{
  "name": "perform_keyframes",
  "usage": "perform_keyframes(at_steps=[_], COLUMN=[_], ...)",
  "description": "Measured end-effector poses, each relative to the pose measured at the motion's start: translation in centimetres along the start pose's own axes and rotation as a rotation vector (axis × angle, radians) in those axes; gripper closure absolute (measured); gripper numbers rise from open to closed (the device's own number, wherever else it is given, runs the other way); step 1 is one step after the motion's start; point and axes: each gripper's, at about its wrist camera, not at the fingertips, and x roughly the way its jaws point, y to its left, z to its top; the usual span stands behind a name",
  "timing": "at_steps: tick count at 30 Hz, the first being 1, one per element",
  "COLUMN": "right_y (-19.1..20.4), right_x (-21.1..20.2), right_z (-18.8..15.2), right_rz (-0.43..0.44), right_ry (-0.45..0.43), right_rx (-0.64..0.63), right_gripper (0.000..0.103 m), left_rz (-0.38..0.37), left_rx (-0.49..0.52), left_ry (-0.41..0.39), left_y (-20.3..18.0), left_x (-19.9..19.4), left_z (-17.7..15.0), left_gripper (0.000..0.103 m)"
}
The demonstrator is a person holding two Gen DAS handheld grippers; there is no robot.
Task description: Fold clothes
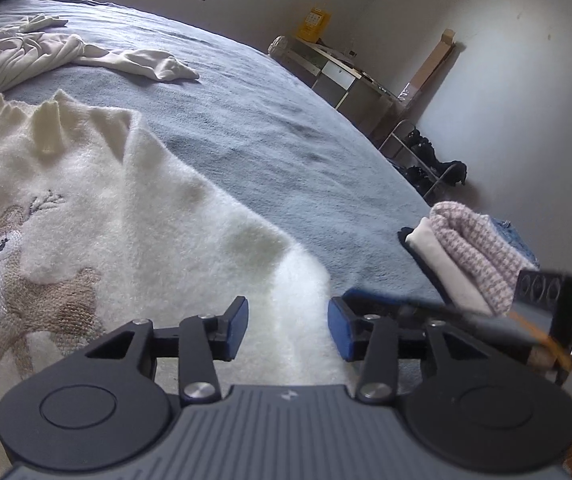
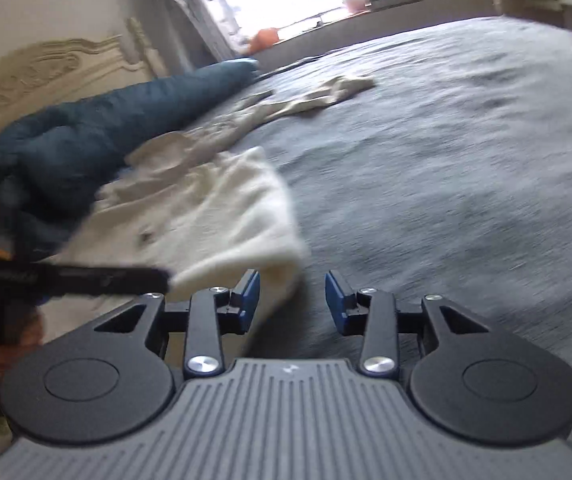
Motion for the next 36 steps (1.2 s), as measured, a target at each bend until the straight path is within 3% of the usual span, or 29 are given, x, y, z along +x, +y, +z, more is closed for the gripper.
perform_keyframes(at_steps=[3,8,12,16,20,27,31,36], right_y=[1.9,0.9,1.4,3.1,4.6,3.0,1.3,-1.2], right_x=[1.1,-4.0,-7.5,-9.0,-8.7,-6.6,-3.5,0.6], right_z=[-2.0,-2.8,-4.6,-7.4,-8.9,-4.8,-2.1,-0.5], right_rz=[-0.091,-0.208,-0.067,0.088,0.07,0.023,0.011,0.008], right_ry=[0.088,0.047,0.013,0.014,0.043,-0.036,-0.057,-0.05], right_rx=[-0.109,-0.023,0.137,0.307,0.336,0.428,0.46,0.505], right_gripper=[0.07,0.075,0.074,0.074,0.074,0.069,0.065,0.064], left_rz=[-0.027,0.034,0.117,0.148,0.174,0.243,0.268,0.215], left_rx=[-0.023,0.036,0.025,-0.038,-0.076,-0.091,-0.116,-0.193], left_ry=[-0.036,-0.054,0.018,0.113,0.127,0.025,0.021,0.022], left_y=[-0.4,-1.2,-0.6,0.5,1.5,3.8,6.1,9.2], left_x=[-1.8,-5.4,-6.7,-7.0,-6.6,-3.0,1.0,5.2], left_z=[0.3,-0.2,-2.5,-5.4,-6.2,0.2,4.4,7.7], left_gripper=[0.057,0.053,0.053,0.053,0.053,0.052,0.052,0.056])
